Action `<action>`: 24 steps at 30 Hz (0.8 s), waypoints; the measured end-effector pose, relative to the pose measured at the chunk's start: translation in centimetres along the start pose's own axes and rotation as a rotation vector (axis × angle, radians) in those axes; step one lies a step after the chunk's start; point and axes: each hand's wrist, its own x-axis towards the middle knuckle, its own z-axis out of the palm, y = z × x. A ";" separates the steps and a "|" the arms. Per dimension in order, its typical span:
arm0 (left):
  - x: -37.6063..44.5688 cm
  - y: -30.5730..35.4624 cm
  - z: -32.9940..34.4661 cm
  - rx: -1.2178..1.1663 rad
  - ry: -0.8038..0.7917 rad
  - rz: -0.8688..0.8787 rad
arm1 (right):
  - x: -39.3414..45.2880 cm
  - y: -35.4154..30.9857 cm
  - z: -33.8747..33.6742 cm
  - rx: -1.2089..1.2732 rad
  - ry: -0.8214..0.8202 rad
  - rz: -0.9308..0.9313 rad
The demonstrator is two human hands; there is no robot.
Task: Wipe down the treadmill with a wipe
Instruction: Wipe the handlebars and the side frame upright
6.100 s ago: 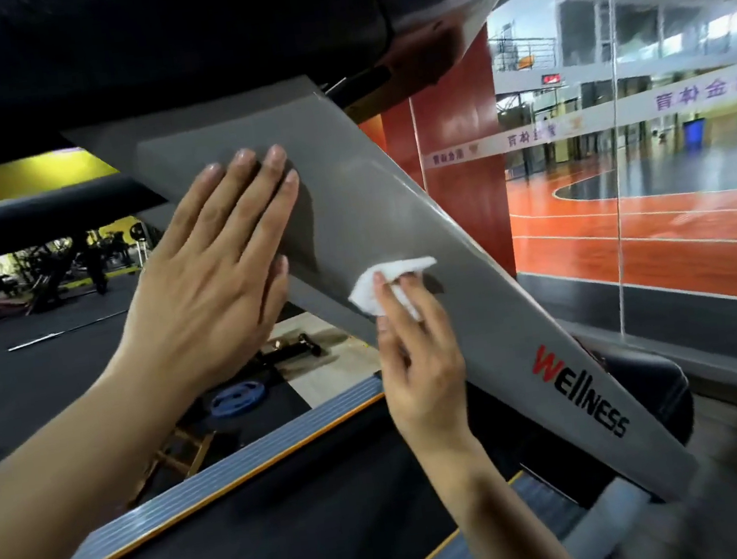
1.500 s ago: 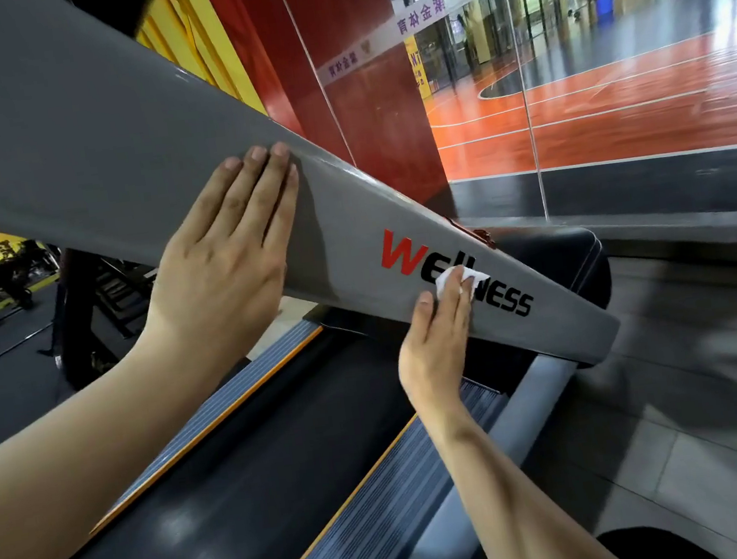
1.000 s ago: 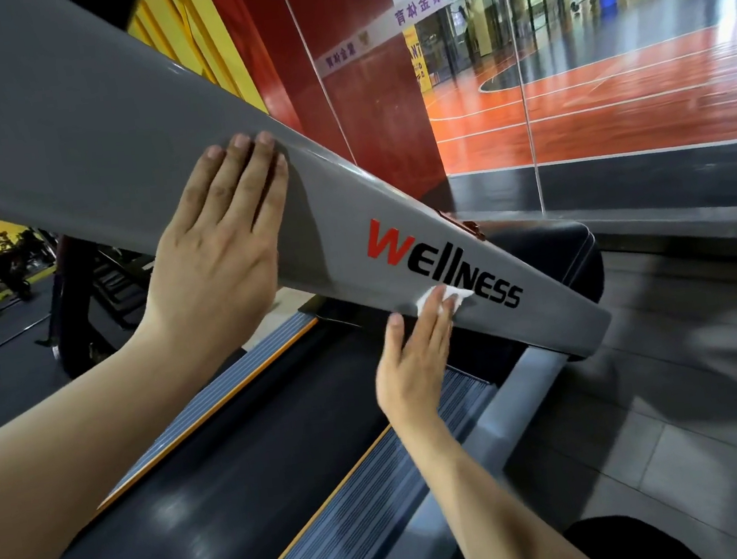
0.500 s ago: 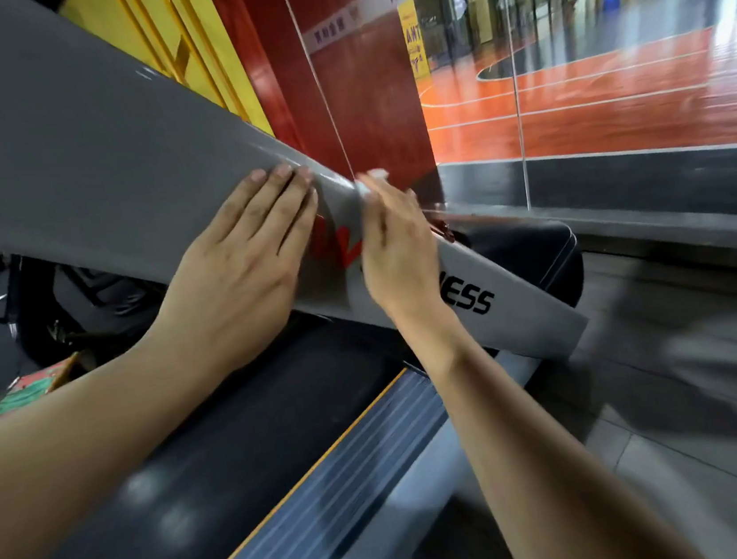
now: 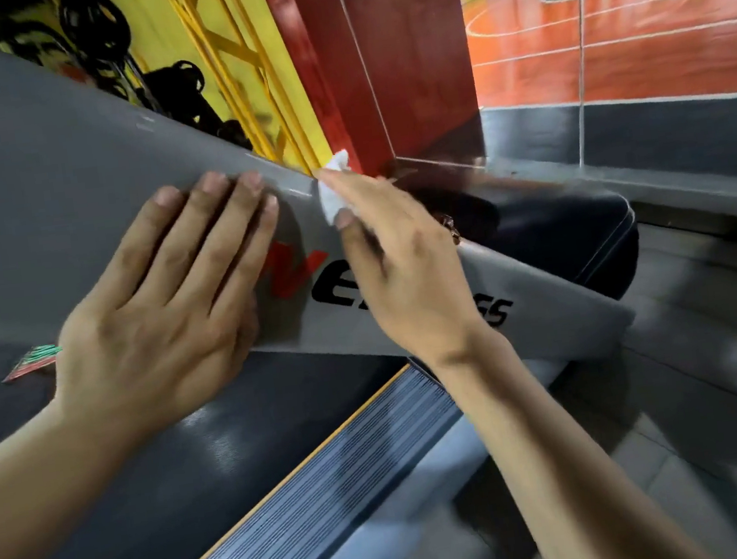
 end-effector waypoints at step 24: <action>0.2 0.8 -0.1 0.113 -0.088 -0.080 | -10.1 5.0 2.8 0.127 0.315 0.339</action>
